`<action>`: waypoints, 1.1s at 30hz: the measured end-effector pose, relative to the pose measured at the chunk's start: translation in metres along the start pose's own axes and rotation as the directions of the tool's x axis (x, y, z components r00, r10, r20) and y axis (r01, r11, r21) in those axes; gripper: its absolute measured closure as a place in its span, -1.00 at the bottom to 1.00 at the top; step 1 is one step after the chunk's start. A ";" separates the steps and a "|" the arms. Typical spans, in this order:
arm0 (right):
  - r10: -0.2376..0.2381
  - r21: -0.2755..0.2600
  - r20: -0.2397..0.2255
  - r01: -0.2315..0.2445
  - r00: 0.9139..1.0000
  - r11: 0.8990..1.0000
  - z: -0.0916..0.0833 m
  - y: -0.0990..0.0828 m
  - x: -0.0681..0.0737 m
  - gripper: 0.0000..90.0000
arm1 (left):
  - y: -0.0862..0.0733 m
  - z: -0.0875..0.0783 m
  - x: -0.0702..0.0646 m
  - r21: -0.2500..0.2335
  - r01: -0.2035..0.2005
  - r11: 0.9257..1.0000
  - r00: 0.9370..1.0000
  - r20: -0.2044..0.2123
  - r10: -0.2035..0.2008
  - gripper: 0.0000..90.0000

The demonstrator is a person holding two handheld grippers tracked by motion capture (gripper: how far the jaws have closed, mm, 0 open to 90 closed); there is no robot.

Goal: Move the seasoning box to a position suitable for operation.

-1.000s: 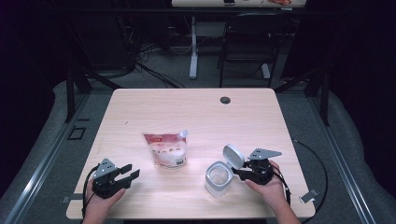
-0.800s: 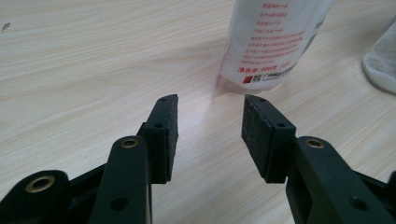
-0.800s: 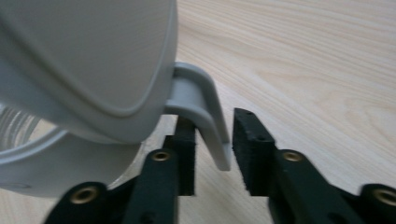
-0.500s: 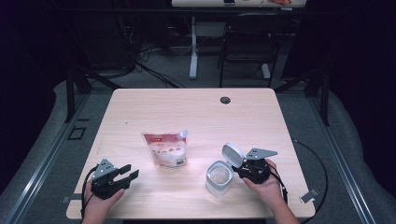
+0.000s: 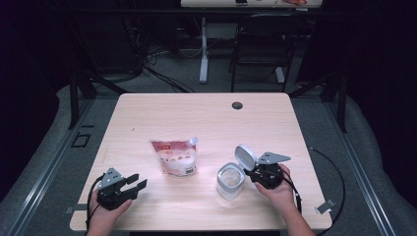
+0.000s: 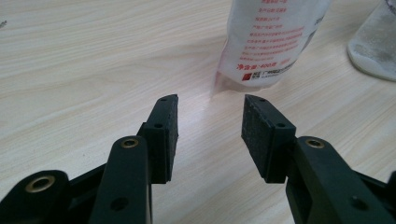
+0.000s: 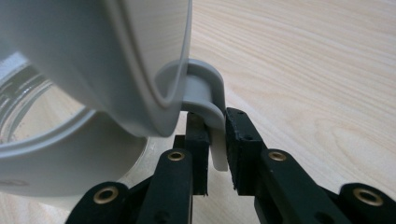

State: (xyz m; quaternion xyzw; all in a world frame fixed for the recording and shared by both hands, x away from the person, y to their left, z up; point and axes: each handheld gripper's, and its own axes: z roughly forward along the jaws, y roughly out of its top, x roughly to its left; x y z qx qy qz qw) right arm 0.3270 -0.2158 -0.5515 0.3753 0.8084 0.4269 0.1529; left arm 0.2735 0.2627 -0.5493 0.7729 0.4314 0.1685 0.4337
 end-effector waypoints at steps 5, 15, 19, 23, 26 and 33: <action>-0.007 -0.002 0.015 0.007 1.000 1.000 0.001 0.002 -0.003 0.78 | 0.000 0.000 0.000 -0.001 0.000 1.000 1.000 -0.001 0.000 0.25; 0.009 -0.010 0.061 -0.008 0.998 1.000 -0.002 0.002 -0.013 0.79 | 0.000 0.001 0.000 0.001 0.001 1.000 1.000 0.002 -0.001 0.25; 0.006 -0.009 0.072 -0.005 0.997 1.000 -0.002 0.001 -0.017 0.79 | 0.000 0.001 -0.001 0.001 0.000 1.000 1.000 0.001 0.000 0.25; 0.013 -0.020 0.069 -0.012 0.997 1.000 0.001 0.002 -0.017 0.78 | 0.000 0.002 0.000 0.003 -0.002 1.000 1.000 -0.001 0.002 0.25; 0.014 -0.028 0.063 -0.012 0.998 1.000 0.004 0.003 -0.019 0.78 | 0.000 0.002 0.000 0.010 -0.002 1.000 1.000 -0.001 0.002 0.25; -0.014 -0.024 0.033 0.015 0.999 1.000 0.010 0.007 -0.017 0.78 | -0.001 0.004 0.000 0.012 0.001 1.000 1.000 0.001 -0.001 0.25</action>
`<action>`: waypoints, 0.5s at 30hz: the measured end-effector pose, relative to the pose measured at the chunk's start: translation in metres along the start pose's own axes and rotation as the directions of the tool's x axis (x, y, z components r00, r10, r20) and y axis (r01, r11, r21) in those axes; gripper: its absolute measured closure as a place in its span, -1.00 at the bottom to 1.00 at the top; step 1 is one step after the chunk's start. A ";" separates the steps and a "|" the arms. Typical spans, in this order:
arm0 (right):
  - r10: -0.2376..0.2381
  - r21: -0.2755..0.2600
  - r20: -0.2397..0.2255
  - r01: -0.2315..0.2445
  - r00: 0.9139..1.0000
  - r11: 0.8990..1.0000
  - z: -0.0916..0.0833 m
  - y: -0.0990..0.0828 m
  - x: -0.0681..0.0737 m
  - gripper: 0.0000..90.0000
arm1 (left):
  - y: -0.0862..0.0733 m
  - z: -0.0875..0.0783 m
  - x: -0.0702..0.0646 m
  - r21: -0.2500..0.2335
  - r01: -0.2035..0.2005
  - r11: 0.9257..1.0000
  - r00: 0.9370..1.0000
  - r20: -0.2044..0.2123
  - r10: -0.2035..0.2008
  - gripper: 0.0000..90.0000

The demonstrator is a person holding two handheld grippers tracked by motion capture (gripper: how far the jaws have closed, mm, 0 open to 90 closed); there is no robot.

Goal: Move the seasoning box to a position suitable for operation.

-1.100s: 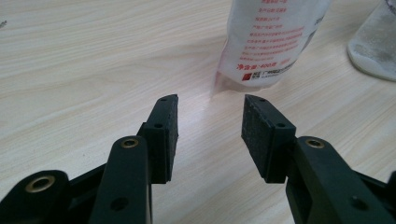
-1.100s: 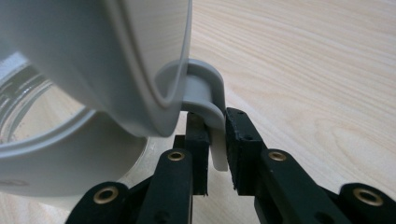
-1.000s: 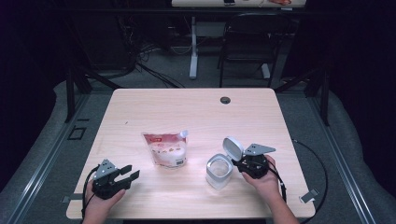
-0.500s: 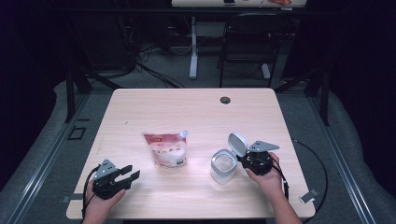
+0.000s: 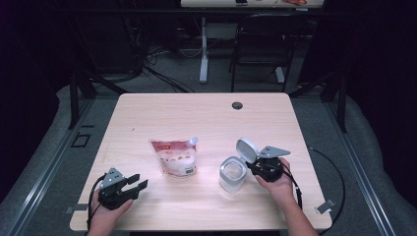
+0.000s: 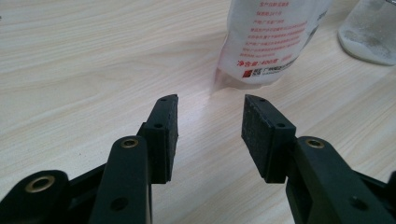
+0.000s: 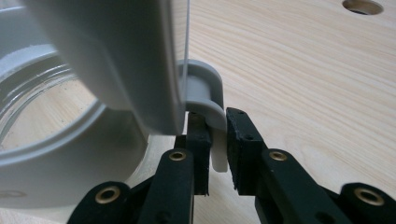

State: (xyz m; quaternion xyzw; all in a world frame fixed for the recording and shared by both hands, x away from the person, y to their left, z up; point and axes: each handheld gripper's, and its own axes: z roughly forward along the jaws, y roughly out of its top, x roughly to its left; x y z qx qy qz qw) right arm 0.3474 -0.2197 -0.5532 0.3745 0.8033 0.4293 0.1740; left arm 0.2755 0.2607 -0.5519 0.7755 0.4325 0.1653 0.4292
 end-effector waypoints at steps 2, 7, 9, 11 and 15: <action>-0.014 0.005 0.002 0.014 1.000 1.000 0.003 0.002 0.002 0.78 | 0.000 0.000 0.000 -0.001 0.001 1.000 1.000 -0.001 -0.001 0.25; 0.024 -0.012 -0.020 -0.024 1.000 1.000 0.003 0.002 0.001 0.71 | 0.000 0.000 0.000 0.003 0.000 1.000 1.000 0.002 0.000 0.25; 0.041 -0.029 -0.022 -0.042 0.999 0.999 -0.003 0.002 0.000 0.63 | 0.000 0.000 0.000 0.001 -0.001 1.000 1.000 0.000 0.001 0.25; 0.049 -0.036 -0.024 -0.050 0.999 0.998 -0.004 0.002 0.000 0.60 | 0.000 0.000 -0.001 0.005 -0.004 1.000 1.000 -0.001 0.004 0.25; 0.048 -0.011 -0.021 -0.049 0.999 0.999 -0.012 -0.001 0.002 0.47 | 0.001 -0.002 0.000 0.004 -0.005 1.000 1.000 0.002 0.005 0.25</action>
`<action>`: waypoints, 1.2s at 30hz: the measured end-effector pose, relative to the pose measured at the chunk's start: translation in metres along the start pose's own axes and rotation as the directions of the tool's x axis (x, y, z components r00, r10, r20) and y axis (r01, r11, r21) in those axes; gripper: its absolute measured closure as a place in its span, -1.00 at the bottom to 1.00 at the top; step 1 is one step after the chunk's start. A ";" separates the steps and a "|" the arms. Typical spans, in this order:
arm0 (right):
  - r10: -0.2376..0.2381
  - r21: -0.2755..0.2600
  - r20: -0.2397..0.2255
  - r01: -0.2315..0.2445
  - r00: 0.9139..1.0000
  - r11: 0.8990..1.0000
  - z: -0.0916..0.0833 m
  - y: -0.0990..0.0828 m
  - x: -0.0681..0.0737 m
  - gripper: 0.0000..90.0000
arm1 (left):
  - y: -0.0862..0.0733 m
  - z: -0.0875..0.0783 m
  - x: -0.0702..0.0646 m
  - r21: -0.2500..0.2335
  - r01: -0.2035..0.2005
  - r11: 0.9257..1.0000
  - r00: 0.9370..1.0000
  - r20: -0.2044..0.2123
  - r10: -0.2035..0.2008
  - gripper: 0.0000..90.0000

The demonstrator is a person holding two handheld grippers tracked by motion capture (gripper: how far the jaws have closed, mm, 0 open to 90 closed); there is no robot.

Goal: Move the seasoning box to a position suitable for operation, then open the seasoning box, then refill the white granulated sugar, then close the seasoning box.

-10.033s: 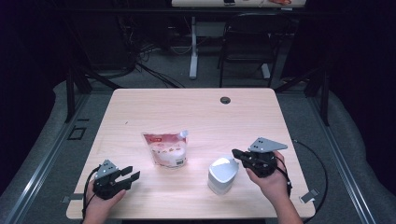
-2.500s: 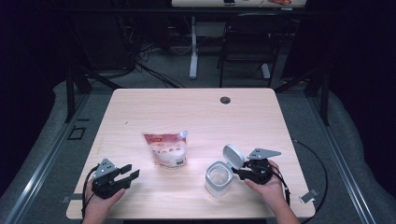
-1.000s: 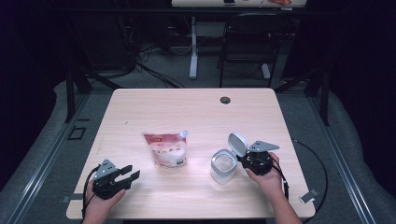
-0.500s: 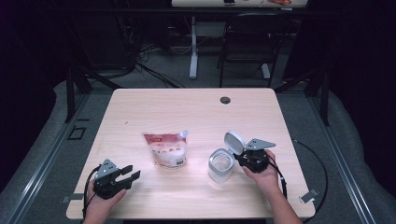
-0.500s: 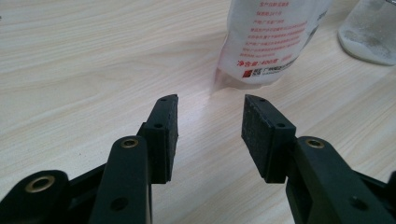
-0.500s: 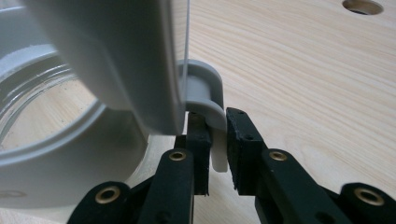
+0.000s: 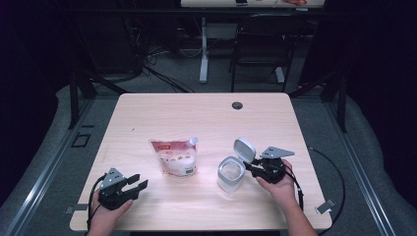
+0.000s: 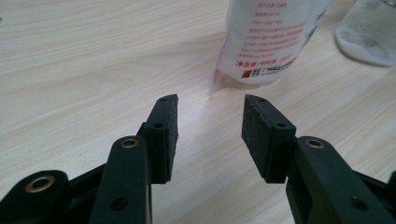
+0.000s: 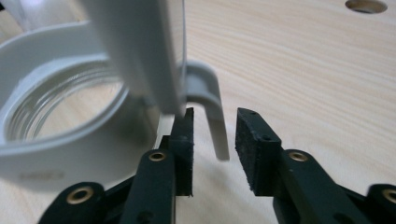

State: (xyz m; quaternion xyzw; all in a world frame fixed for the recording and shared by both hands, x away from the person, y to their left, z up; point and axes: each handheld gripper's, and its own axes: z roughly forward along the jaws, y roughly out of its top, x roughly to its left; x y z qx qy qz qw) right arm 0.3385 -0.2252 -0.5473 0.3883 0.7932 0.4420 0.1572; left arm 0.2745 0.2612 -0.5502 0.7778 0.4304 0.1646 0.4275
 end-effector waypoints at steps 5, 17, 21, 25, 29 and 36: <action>-0.012 0.020 0.014 0.012 1.000 1.000 -0.012 -0.004 0.004 0.42 | 0.000 0.000 0.000 -0.007 0.001 1.000 1.000 -0.001 -0.001 0.24; 0.046 -0.002 0.026 -0.046 0.999 0.999 -0.039 -0.014 0.009 0.39 | 0.000 -0.001 -0.001 -0.014 -0.002 1.000 1.000 0.000 0.002 0.25; 0.053 -0.003 0.029 -0.053 0.998 0.999 -0.046 -0.016 0.010 0.39 | 0.000 -0.001 0.000 -0.007 -0.003 1.000 1.000 0.000 0.003 0.24; 0.051 -0.019 0.038 -0.051 0.998 0.999 -0.051 -0.016 0.012 0.34 | 0.000 0.000 -0.001 -0.012 0.001 1.000 1.000 0.003 -0.001 0.24; 0.052 -0.026 0.048 -0.051 0.997 0.998 -0.051 -0.016 0.011 0.32 | 0.001 0.001 -0.001 -0.013 -0.002 1.000 1.000 0.007 0.002 0.24; 0.065 -0.042 0.051 -0.063 0.997 0.997 -0.051 -0.014 0.012 0.33 | 0.006 0.001 0.002 -0.033 0.027 0.999 0.999 0.021 -0.027 0.25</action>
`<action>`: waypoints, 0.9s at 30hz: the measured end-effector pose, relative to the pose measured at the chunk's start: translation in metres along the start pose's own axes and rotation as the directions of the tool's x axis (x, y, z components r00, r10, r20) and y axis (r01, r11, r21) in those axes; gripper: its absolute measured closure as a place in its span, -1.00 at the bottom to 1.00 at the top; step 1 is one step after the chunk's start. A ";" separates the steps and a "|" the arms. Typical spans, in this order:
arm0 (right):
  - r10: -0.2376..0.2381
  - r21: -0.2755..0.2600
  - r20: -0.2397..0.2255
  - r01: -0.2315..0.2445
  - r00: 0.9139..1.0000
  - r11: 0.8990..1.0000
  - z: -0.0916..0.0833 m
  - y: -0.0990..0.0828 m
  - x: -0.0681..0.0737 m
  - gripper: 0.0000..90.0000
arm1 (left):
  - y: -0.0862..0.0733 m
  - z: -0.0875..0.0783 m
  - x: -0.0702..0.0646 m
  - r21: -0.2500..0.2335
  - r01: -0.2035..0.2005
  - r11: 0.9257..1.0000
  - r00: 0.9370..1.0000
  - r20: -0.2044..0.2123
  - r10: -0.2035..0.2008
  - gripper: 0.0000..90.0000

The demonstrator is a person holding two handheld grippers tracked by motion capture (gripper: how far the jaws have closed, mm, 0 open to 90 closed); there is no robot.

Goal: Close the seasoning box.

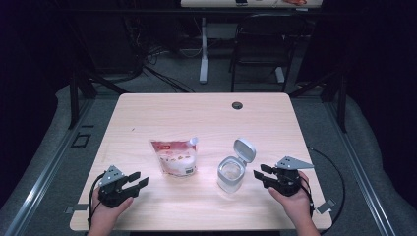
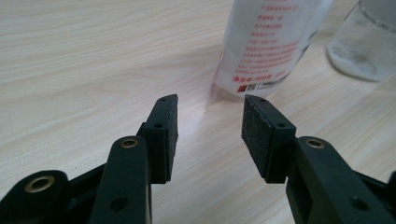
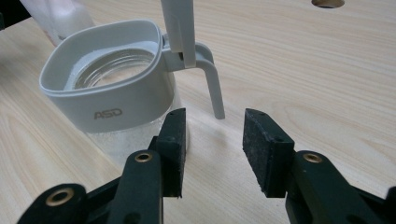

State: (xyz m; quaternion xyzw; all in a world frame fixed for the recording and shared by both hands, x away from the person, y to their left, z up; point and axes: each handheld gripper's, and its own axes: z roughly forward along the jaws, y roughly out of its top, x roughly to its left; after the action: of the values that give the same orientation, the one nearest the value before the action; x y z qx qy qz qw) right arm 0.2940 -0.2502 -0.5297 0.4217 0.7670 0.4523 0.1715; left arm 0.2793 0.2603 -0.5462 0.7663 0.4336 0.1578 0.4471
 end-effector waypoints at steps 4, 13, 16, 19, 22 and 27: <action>-0.001 -0.005 0.001 0.001 1.000 1.000 0.000 0.000 0.001 0.32 | 0.010 0.001 -0.002 -0.014 -0.006 1.000 1.000 0.028 0.006 0.23; 0.018 -0.014 0.008 -0.018 1.000 1.000 -0.002 -0.001 -0.002 0.30 | 0.038 0.010 -0.016 -0.041 -0.071 0.997 0.995 0.060 0.073 0.14; 0.023 -0.018 0.006 -0.023 1.000 1.000 -0.002 -0.001 -0.003 0.30 | 0.043 0.011 -0.018 -0.049 -0.072 0.996 0.995 0.062 0.075 0.11; 0.023 -0.020 0.004 -0.023 1.000 1.000 -0.002 -0.001 -0.004 0.29 | 0.048 0.011 -0.017 -0.050 -0.064 0.997 0.996 0.066 0.067 0.11; 0.018 -0.023 0.004 -0.018 1.000 1.000 -0.003 0.000 -0.004 0.28 | 0.053 0.012 -0.018 -0.060 -0.063 0.996 0.996 0.062 0.067 0.11; 0.002 -0.048 -0.010 -0.003 1.000 0.999 -0.009 0.007 -0.001 0.27 | 0.064 0.010 -0.018 -0.076 -0.057 0.995 0.996 0.068 0.063 0.11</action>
State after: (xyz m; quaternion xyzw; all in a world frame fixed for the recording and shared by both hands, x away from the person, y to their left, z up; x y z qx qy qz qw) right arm 0.2923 -0.2539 -0.5191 0.4160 0.7563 0.4730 0.1770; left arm 0.3086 0.2257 -0.4967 0.7671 0.3881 0.1600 0.4852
